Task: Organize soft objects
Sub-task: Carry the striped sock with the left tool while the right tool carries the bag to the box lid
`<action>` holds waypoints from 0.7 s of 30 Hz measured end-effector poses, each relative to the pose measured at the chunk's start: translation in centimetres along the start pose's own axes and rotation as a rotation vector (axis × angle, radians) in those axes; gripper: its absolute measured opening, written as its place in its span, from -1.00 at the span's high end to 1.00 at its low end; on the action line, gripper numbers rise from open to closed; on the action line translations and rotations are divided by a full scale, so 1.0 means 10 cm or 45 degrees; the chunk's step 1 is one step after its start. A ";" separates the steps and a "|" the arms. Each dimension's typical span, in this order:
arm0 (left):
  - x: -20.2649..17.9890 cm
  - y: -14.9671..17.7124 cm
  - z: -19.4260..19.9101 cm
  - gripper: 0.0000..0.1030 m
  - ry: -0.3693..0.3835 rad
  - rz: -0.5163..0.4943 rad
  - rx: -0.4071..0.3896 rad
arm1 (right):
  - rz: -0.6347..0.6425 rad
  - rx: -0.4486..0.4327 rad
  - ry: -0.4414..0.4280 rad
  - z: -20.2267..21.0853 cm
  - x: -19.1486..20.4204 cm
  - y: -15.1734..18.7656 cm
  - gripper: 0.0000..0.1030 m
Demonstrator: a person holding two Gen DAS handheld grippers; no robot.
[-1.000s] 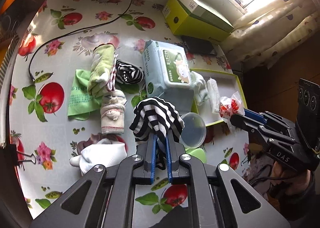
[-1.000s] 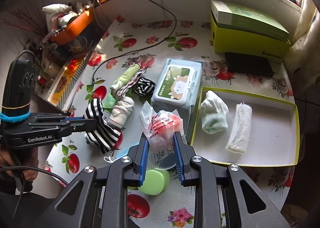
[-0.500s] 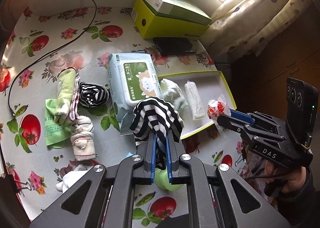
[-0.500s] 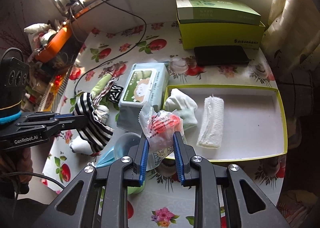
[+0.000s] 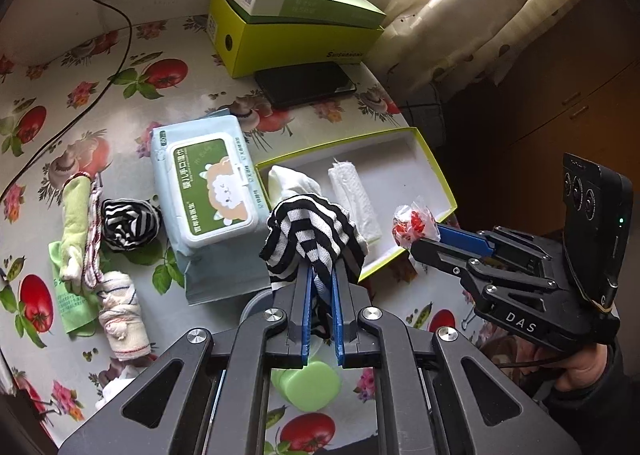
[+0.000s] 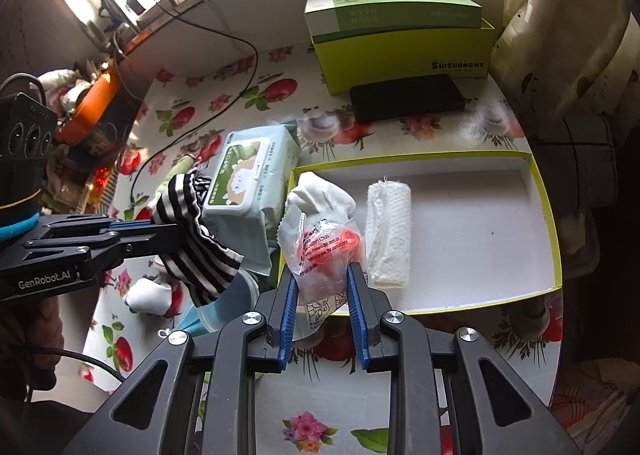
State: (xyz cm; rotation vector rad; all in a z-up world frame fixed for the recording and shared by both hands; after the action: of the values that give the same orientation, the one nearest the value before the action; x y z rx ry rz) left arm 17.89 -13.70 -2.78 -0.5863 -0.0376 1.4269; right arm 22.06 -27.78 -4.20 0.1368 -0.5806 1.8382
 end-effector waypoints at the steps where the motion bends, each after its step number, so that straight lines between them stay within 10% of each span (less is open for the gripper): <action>1: -0.02 -0.02 -0.04 0.83 0.004 -0.008 0.007 | -0.007 -0.002 0.002 0.00 -0.03 0.00 0.55; 21: -0.25 -0.26 -0.76 0.83 0.046 -0.102 0.174 | -0.135 0.030 0.041 -0.20 -0.50 -0.04 0.55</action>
State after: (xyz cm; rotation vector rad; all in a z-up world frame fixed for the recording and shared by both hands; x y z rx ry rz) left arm 22.61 -18.87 -7.46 -0.4922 0.0642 1.3293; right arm 24.55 -31.02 -7.68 0.1508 -0.5195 1.7417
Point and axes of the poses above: each gripper's, at about its wrist camera, not at the fingertips, and z roughly against the way its jaws point, x to its left, y to its underside, the point moved 7 cm from there along -z, roughly the way its jaws point, and after that the axes turned 13 degrees about -z, right-handed, at the moved point
